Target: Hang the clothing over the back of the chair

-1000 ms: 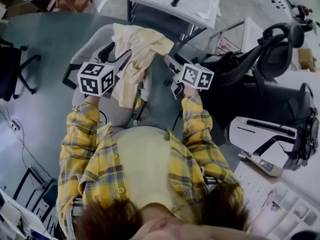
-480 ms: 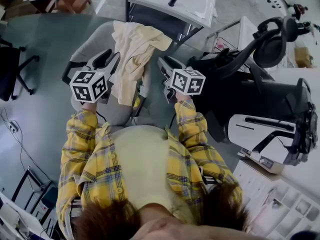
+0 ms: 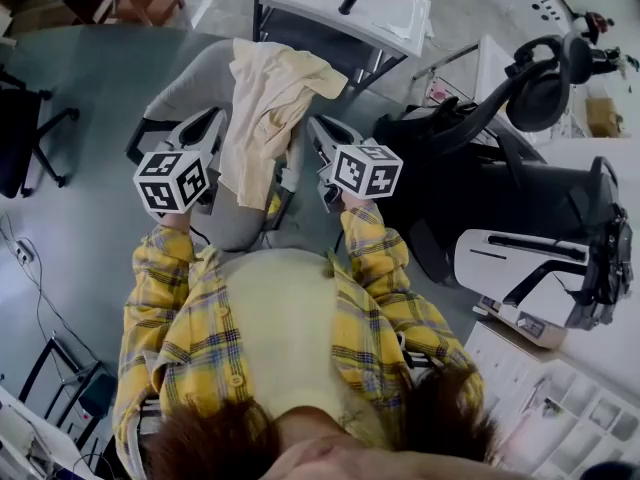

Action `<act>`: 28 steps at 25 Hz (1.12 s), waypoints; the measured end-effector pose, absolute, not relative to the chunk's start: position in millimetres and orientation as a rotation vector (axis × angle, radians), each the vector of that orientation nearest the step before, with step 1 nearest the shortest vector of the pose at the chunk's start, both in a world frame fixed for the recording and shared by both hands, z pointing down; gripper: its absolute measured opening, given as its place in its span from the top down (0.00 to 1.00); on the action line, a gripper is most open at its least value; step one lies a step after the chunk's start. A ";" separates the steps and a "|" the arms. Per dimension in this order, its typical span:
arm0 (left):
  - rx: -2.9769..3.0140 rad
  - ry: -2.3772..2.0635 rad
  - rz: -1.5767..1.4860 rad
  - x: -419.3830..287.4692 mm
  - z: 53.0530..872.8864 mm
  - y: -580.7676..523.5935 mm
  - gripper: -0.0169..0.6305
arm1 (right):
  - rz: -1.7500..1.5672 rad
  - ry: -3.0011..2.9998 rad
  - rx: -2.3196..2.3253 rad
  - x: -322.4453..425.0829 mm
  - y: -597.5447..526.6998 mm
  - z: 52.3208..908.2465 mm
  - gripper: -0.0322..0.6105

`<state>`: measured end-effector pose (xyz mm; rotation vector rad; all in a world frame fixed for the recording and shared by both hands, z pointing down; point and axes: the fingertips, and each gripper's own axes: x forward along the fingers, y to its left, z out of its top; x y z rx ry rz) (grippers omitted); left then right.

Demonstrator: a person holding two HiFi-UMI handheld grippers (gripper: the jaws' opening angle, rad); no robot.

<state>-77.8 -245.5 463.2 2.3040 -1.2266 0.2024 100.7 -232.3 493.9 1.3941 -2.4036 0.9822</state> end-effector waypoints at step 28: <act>2.193 -1.362 0.287 -121.3 488.7 -216.8 0.94 | 0.917 -2.400 1.341 59.9 -219.3 495.0 0.93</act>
